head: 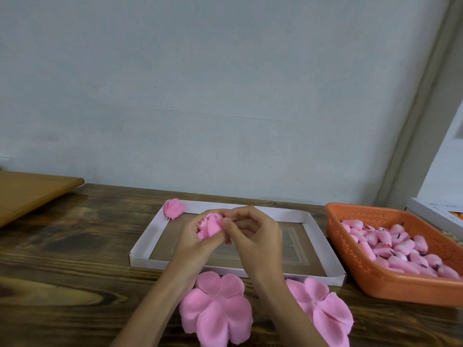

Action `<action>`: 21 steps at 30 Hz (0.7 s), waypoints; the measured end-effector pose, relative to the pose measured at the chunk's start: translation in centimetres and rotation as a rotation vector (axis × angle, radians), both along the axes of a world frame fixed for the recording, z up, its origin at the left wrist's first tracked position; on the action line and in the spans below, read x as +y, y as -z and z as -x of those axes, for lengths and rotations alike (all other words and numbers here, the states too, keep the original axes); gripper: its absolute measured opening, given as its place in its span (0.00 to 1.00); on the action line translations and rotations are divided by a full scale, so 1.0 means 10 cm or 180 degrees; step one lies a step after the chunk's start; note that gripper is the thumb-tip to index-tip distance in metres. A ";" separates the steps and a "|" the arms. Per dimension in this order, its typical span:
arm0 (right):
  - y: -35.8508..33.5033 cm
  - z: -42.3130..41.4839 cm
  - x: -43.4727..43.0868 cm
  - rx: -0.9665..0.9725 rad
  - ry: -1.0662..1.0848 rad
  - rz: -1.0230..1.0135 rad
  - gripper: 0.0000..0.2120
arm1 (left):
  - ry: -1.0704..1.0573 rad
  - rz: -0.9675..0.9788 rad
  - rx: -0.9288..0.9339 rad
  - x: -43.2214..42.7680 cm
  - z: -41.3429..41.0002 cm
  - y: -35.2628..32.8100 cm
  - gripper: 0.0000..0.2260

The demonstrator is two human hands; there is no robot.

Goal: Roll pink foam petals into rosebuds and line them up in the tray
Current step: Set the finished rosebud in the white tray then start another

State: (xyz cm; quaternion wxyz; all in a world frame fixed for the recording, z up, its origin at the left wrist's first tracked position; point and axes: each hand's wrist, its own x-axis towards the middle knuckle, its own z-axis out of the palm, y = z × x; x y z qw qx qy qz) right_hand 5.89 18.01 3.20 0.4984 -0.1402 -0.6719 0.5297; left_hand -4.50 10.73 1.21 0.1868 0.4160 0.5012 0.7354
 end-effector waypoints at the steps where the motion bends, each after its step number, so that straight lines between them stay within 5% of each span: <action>1: 0.00 0.00 0.01 0.0009 -0.0042 0.0014 0.07 | 0.0000 -0.0016 0.0000 0.00 0.00 0.00 0.08; 9: -0.04 -0.02 0.01 -0.0052 -0.0265 -0.0052 0.11 | -0.0017 -0.0096 -0.0054 0.00 0.02 -0.01 0.09; 21: 0.00 0.00 -0.06 -0.0036 -0.0071 -0.1324 0.09 | -0.0359 -0.0147 -0.0192 0.08 0.07 0.00 0.14</action>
